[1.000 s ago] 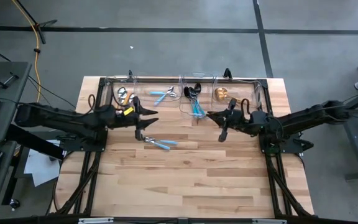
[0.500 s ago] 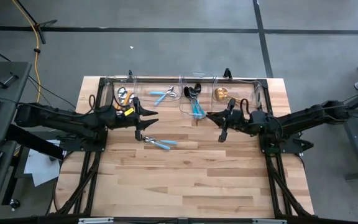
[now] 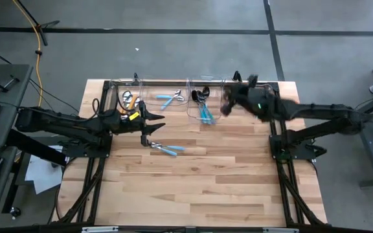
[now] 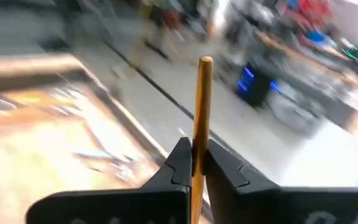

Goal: Sort silverware by color (type)
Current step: Put the blue spoon into the right transparent bin, then put the blue spoon into the left transparent bin

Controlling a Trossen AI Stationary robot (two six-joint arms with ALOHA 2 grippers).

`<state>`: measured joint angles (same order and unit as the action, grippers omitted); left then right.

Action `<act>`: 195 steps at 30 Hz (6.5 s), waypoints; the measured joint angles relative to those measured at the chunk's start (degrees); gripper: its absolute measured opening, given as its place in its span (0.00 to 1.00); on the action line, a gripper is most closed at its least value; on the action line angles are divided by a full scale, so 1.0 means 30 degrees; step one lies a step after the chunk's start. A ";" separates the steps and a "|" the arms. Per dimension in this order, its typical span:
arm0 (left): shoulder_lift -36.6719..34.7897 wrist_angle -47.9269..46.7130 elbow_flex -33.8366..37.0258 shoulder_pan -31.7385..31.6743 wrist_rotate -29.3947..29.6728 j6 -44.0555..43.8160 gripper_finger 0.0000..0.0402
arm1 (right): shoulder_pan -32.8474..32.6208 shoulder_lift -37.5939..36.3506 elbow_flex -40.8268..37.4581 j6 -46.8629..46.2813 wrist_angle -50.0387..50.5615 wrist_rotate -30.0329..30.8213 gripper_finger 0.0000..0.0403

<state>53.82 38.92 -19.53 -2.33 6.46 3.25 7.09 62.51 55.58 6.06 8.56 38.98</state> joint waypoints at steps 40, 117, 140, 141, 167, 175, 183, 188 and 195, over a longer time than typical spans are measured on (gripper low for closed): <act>0.0000 0.0000 0.0000 0.0002 0.0053 -0.0015 0.30 | 1.2773 1.2048 0.4309 -0.0026 1.3488 -0.7741 0.02; 0.0059 -0.0573 0.0007 0.0036 -0.1188 0.0591 0.30 | -0.1543 0.1773 -0.8003 0.0035 -1.5048 -1.4033 0.35; 0.0131 -0.0568 0.0007 0.0043 -0.1400 0.0424 0.30 | -0.1543 0.1780 -0.8003 -0.0361 -1.4365 -1.4040 0.35; 0.0131 -0.0528 0.0007 0.0072 -0.1468 0.0137 0.30 | -0.1543 0.1780 -0.8003 -0.0361 -1.4367 -1.4040 0.35; 0.9566 -1.2420 -0.4918 0.3972 -0.0714 0.0487 0.30 | -0.1543 0.1788 -0.7996 -0.0369 -1.3949 -1.4054 0.35; 1.1603 -1.2536 -0.4918 0.3454 -0.1062 0.0725 0.30 | -0.1543 0.1788 -0.7989 -0.0369 -1.3763 -1.4055 0.35; 1.2415 -1.1791 -0.4964 0.3138 0.0257 0.0876 0.30 | -0.1543 0.1788 -0.7989 -0.0369 -1.3682 -1.4055 0.35; 1.2437 -1.1463 -0.4932 0.3213 0.0090 0.1133 0.30 | -0.1539 0.1788 -0.7989 -0.0369 -1.3661 -1.4055 0.35; 1.2178 -1.1446 -0.4899 0.3480 -0.0996 0.1007 0.30 | -0.1543 0.1788 -0.7989 -0.0369 -1.3646 -1.4055 0.35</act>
<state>90.36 4.58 -34.22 8.11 3.47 6.27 2.46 67.88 31.62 4.95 -32.38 -3.18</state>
